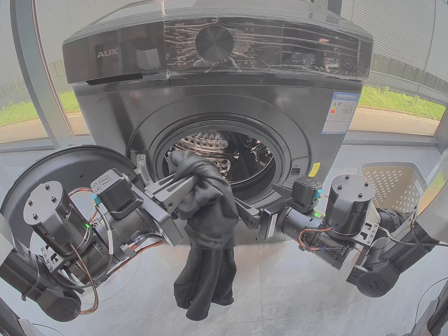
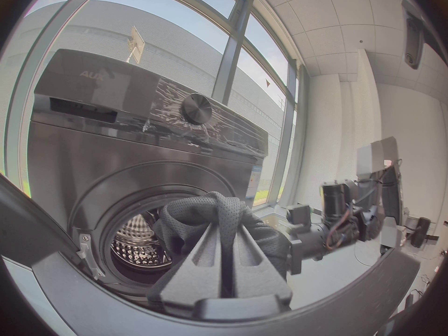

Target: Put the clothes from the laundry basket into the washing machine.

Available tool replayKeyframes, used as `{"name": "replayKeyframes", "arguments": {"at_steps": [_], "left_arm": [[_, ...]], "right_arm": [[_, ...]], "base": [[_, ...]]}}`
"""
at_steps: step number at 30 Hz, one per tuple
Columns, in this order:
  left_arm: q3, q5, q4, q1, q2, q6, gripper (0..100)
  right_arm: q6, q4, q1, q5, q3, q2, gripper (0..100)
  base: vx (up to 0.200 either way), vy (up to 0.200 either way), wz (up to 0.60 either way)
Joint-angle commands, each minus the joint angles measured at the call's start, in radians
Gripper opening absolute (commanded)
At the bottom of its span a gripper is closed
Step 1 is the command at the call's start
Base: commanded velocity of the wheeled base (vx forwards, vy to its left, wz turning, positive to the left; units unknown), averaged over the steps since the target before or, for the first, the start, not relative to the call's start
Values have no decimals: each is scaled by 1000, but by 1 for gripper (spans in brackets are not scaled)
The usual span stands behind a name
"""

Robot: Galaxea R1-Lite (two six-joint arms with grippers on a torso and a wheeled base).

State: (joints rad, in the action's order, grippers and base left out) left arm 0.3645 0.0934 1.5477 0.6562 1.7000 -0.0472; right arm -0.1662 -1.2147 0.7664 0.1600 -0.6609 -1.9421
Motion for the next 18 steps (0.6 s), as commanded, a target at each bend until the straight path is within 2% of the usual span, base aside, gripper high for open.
{"name": "replayKeyframes", "arguments": {"at_steps": [1, 5, 12, 16, 18], "left_arm": [[39, -38, 0, -4, 24, -3, 0], [62, -70, 0, -6, 40, -10, 0], [71, -90, 0, -6, 43, -14, 0], [73, -100, -1, -6, 49, -14, 0], [74, -101, -1, -6, 58, -14, 0]], "right_arm": [[10, 3, 1, -5, 46, 0, 100], [14, 1, 1, -17, 90, 0, 100], [22, -23, 2, -88, 119, 0, 100], [30, -45, 13, -103, 122, 0, 100], [31, -69, 24, -129, 124, 0, 100]], "base": [[0, 0, 0], [0, 0, 0], [0, 0, 0], [0, 0, 0], [0, 0, 0]]}}
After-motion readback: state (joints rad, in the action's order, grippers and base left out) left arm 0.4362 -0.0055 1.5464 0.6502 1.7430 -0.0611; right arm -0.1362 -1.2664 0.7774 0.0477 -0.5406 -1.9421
